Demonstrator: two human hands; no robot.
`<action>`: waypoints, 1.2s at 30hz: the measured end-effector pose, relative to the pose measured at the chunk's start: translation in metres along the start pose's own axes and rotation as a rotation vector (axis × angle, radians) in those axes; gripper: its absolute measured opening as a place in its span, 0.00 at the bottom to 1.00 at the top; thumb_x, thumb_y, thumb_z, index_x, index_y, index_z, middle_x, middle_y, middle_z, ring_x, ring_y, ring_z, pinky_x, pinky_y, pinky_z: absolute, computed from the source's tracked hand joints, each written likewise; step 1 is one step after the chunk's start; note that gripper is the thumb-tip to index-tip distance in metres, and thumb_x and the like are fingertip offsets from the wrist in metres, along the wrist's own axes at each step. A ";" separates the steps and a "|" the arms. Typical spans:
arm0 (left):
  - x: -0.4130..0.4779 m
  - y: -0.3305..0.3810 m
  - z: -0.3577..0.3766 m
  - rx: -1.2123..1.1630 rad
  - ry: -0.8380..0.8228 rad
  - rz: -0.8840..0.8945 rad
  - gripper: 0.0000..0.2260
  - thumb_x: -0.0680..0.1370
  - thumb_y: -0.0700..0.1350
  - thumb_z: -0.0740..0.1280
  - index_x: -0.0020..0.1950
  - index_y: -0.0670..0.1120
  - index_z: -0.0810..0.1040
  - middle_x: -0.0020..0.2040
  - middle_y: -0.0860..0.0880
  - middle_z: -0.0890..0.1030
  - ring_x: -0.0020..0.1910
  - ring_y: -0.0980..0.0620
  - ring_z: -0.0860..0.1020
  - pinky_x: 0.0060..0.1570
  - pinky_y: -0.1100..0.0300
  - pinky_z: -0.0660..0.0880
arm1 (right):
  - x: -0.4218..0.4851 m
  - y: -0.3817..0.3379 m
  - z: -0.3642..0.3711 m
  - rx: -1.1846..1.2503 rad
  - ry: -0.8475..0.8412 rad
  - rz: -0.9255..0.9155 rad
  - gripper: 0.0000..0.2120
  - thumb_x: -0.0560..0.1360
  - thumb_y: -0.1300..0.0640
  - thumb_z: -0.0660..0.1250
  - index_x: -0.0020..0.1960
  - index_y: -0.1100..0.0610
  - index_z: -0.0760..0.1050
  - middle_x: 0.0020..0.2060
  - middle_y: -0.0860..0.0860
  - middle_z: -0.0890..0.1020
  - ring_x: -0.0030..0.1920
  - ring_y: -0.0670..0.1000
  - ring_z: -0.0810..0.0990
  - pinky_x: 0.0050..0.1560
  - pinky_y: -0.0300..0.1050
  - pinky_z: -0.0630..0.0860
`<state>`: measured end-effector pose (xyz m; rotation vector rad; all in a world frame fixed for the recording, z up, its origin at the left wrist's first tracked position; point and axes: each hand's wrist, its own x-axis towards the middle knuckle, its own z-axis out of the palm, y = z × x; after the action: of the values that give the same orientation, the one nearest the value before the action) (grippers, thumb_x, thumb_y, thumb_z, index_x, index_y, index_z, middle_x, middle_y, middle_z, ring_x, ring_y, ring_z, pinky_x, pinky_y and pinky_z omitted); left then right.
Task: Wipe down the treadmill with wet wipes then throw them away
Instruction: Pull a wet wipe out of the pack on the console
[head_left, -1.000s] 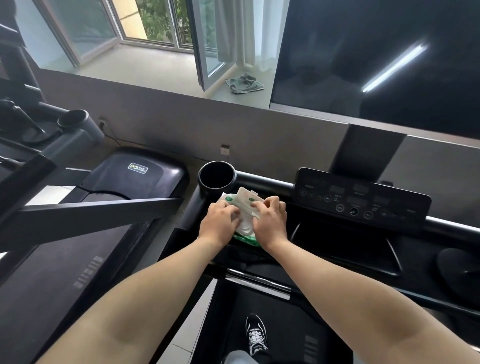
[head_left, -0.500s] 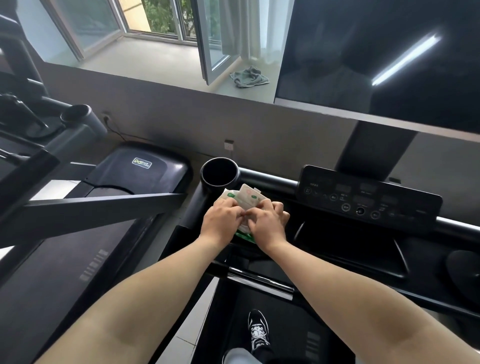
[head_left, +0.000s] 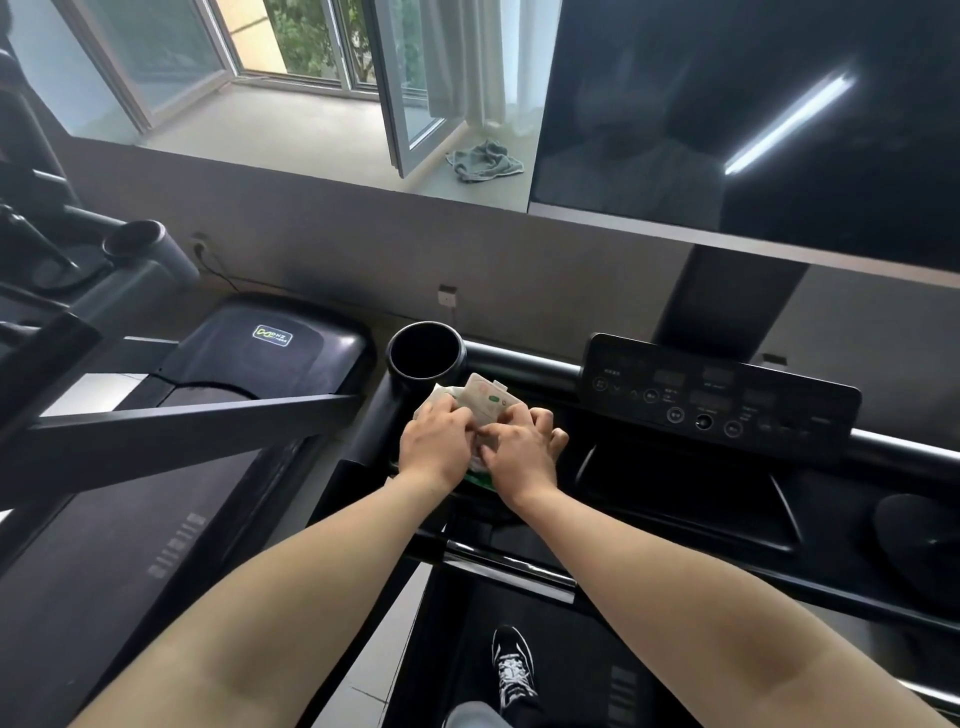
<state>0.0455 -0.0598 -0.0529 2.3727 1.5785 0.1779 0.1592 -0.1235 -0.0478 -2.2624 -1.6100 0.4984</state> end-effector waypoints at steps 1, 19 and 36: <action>-0.001 -0.001 0.001 -0.074 0.004 -0.027 0.09 0.82 0.50 0.63 0.54 0.49 0.80 0.60 0.50 0.74 0.63 0.47 0.71 0.54 0.54 0.68 | 0.000 0.000 0.000 0.004 -0.003 0.005 0.11 0.79 0.46 0.65 0.58 0.44 0.83 0.62 0.44 0.71 0.65 0.54 0.60 0.58 0.51 0.53; -0.008 -0.010 -0.017 -0.904 0.203 -0.248 0.04 0.83 0.45 0.65 0.49 0.52 0.77 0.44 0.52 0.83 0.43 0.55 0.79 0.46 0.63 0.74 | -0.002 -0.003 -0.002 0.027 -0.028 0.022 0.11 0.79 0.45 0.67 0.60 0.43 0.82 0.62 0.44 0.70 0.66 0.54 0.59 0.64 0.53 0.55; -0.005 -0.003 -0.048 -1.005 0.393 -0.226 0.04 0.83 0.43 0.64 0.51 0.50 0.77 0.41 0.53 0.78 0.38 0.56 0.75 0.44 0.65 0.73 | 0.001 -0.012 -0.008 -0.043 -0.108 0.047 0.11 0.80 0.46 0.64 0.59 0.42 0.81 0.63 0.48 0.68 0.66 0.56 0.59 0.64 0.57 0.57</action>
<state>0.0281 -0.0554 -0.0079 1.4103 1.3830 1.1343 0.1533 -0.1192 -0.0350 -2.3463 -1.6364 0.6131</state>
